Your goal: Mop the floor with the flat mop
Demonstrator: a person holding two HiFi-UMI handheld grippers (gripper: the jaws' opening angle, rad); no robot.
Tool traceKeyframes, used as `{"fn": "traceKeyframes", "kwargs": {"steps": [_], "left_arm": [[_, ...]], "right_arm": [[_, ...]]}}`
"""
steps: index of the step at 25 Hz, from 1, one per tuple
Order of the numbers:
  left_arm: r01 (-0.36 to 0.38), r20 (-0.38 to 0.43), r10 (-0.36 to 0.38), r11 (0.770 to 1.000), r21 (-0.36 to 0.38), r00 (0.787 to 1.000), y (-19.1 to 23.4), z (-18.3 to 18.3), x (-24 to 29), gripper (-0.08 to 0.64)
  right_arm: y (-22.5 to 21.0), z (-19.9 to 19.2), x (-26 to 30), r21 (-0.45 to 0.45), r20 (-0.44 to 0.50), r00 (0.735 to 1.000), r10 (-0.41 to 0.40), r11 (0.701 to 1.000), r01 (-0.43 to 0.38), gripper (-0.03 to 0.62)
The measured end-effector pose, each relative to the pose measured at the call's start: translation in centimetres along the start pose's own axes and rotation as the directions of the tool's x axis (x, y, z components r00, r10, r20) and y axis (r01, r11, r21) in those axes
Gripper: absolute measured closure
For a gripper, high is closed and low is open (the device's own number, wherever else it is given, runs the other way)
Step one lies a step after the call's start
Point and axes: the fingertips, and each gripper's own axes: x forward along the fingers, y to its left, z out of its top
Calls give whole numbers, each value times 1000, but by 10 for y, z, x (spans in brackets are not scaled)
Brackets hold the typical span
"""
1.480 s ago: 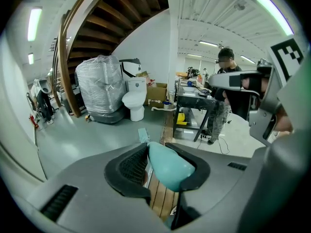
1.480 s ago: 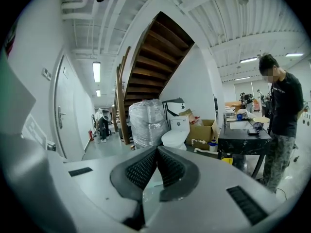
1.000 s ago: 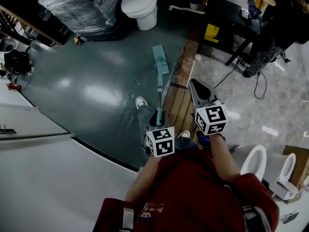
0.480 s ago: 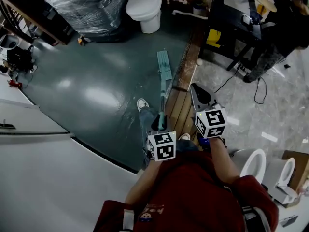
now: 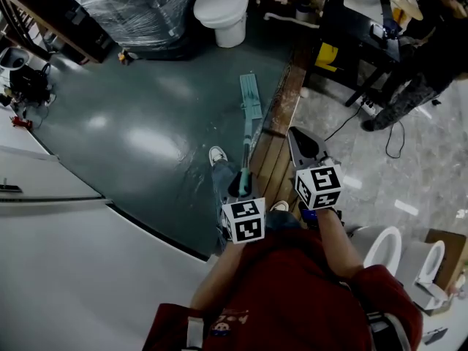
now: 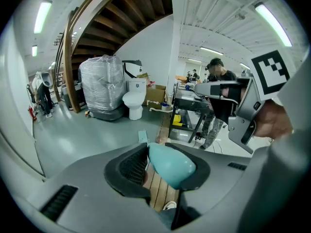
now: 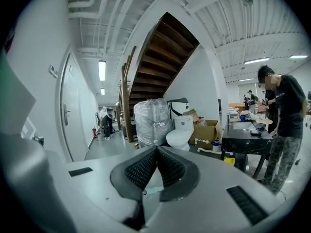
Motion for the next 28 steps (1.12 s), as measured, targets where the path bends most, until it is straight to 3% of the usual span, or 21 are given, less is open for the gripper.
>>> {"fn": "traceKeyframes", "kwargs": {"steps": [15,28], "left_arm": [[5,13,-5,999,-37,1000,44,44,38,431],[32,15,-32,999,-30,999,93,106,122,433]], "right_arm": [[15,2,62,2,-42,999,25,1000,-25,575],[0,8,154,17,-81,997,-1,1000,3,575]]}}
